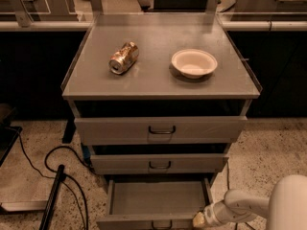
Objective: Close bottom drawer
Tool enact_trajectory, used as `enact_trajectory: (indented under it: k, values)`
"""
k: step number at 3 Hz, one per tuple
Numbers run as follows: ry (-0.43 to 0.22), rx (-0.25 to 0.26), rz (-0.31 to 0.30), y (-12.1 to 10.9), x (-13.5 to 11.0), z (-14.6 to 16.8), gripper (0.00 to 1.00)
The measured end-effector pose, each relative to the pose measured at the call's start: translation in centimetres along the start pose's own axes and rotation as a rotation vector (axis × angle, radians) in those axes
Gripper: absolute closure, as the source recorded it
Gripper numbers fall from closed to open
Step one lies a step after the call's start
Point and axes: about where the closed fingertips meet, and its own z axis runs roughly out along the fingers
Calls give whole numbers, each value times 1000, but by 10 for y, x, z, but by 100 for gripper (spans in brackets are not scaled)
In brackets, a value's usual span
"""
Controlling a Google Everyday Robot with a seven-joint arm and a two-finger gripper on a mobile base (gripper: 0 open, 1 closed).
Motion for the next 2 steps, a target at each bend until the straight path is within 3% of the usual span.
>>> enact_trajectory:
  k: [1, 2]
  values:
    - [0, 0, 0, 0, 0, 0, 100]
    - [-49, -18, 25, 2, -18, -3, 100]
